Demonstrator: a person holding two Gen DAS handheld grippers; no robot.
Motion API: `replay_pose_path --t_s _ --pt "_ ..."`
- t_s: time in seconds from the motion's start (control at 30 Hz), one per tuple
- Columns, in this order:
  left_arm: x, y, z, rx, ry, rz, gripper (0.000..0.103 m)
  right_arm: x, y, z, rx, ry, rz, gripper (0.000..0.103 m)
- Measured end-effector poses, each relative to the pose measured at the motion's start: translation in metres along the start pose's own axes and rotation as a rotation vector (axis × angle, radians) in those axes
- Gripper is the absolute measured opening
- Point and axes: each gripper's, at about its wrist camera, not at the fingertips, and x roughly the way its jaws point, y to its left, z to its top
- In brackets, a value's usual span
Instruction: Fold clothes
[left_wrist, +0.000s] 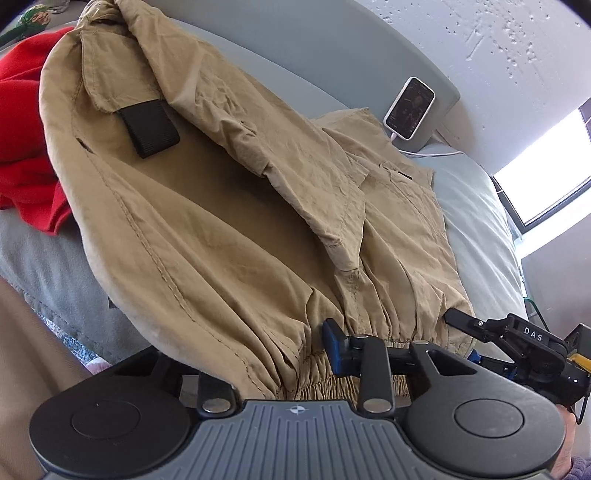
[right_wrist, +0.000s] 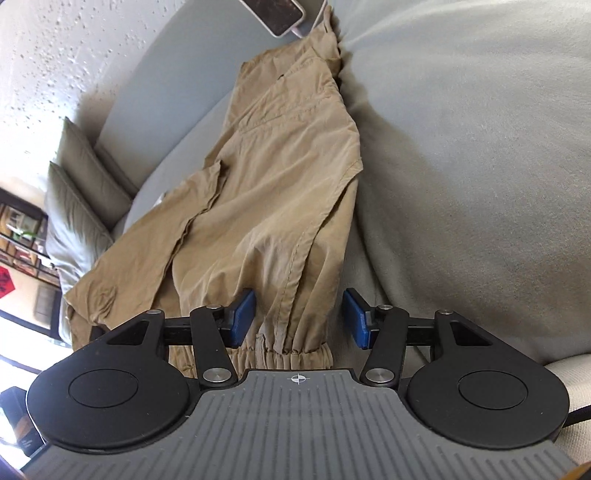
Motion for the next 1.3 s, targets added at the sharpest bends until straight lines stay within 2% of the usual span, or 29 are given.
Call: replay_pose_path --t_s 0.07,0.13,0.2,0.23,0.33,0.4,0.43,0.5,0.57,0.67,0.73,0.77,0.83,0.87,0.97,1.07,1.17,1.23,1.3 --pt "0.000 0.001 0.000 0.000 0.005 0.000 0.023 0.002 0.000 -0.002 -0.007 0.003 0.038 0.052" --pt "-0.002 0.000 0.002 0.006 0.018 0.002 0.013 0.005 0.007 -0.007 -0.047 0.022 0.013 0.045" --pt "-0.014 -0.001 0.009 -0.005 0.027 -0.031 0.010 0.004 0.012 -0.011 -0.057 0.056 -0.001 0.018" --pt "-0.024 -0.002 0.015 -0.019 0.027 -0.062 0.009 0.002 0.014 -0.012 -0.040 0.082 0.002 0.011" --pt "-0.052 -0.003 0.031 -0.062 0.029 -0.155 0.007 -0.017 0.025 -0.018 -0.022 0.073 0.017 0.009" --pt "-0.072 -0.005 0.044 -0.089 0.026 -0.219 0.006 -0.045 0.045 -0.014 -0.018 0.007 0.083 0.008" --pt "-0.088 -0.010 0.056 -0.093 -0.005 -0.265 0.006 -0.063 0.059 -0.007 -0.024 -0.041 0.120 0.008" --pt "-0.138 -0.026 0.089 -0.094 -0.120 -0.408 0.006 -0.107 0.093 0.008 -0.050 -0.156 0.209 0.008" --pt "-0.196 -0.041 0.108 -0.081 -0.264 -0.613 0.006 -0.159 0.134 0.024 -0.092 -0.291 0.313 0.008" --pt "-0.266 -0.060 0.108 -0.038 -0.456 -0.833 0.008 -0.245 0.187 0.007 -0.230 -0.542 0.461 0.007" --pt "-0.277 -0.070 0.105 -0.058 -0.438 -0.773 0.008 -0.302 0.222 -0.006 -0.325 -0.711 0.559 0.007" --pt "-0.282 -0.075 0.103 -0.068 -0.431 -0.745 0.005 -0.315 0.234 -0.012 -0.346 -0.740 0.538 0.007" --pt "-0.292 -0.079 0.103 -0.100 -0.439 -0.714 0.005 -0.318 0.246 -0.008 -0.304 -0.660 0.465 0.007" --pt "-0.302 -0.081 0.100 -0.082 -0.453 -0.745 0.005 -0.319 0.252 -0.005 -0.280 -0.615 0.427 0.007" --pt "-0.346 -0.086 0.079 0.022 -0.575 -0.904 0.006 -0.345 0.263 -0.012 -0.314 -0.652 0.411 0.007" --pt "-0.370 -0.094 0.069 0.069 -0.606 -0.922 0.007 -0.364 0.270 -0.017 -0.347 -0.702 0.398 0.007" --pt "-0.375 -0.107 0.069 0.115 -0.642 -0.886 0.007 -0.384 0.277 -0.022 -0.380 -0.752 0.385 0.007" --pt "-0.362 -0.116 0.079 0.133 -0.630 -0.804 0.008 -0.397 0.282 -0.025 -0.402 -0.785 0.377 0.007" --pt "-0.321 -0.128 0.110 0.113 -0.539 -0.691 0.008 -0.410 0.286 -0.029 -0.424 -0.818 0.368 0.007"
